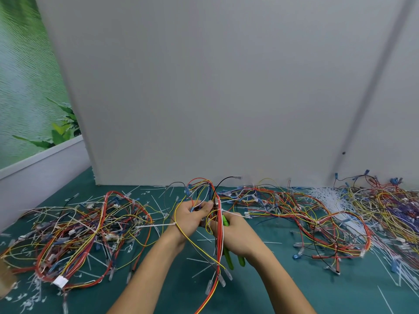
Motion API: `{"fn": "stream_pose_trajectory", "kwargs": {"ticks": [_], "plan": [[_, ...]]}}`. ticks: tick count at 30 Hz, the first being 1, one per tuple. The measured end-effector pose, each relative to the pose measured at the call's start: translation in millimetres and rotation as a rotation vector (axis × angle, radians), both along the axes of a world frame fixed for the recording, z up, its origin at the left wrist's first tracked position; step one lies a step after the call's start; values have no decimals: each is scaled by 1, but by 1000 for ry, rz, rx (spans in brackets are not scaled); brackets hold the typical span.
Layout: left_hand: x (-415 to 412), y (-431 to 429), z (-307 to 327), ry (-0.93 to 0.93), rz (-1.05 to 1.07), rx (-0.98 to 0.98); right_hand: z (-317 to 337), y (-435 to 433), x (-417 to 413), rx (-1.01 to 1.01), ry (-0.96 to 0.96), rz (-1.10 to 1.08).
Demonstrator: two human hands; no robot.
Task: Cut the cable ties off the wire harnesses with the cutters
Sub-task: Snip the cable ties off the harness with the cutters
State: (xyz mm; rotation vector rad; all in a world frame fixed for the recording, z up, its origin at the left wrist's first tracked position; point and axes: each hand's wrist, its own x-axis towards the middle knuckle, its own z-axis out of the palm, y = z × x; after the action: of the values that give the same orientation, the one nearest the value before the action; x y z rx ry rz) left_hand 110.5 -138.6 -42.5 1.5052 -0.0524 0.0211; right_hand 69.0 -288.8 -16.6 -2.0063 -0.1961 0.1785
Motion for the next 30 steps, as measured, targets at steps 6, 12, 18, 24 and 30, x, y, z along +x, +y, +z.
{"fn": "stream_pose_trajectory", "kwargs": {"ticks": [6,12,18,24,30], "plan": [[-1,-1,1,7,19,11,2,0,-2,-14,-11,-3],[-1,-1,0,26,22,21,4,-1,-3,19,54,-25],[-1,-1,0,34,23,33,4,-2,-2,9,59,-24],[-4,-2,4,43,29,28,3,0,0,-29,20,-1],[-8,-3,8,38,32,-22,1,0,0,1,25,-3]]}}
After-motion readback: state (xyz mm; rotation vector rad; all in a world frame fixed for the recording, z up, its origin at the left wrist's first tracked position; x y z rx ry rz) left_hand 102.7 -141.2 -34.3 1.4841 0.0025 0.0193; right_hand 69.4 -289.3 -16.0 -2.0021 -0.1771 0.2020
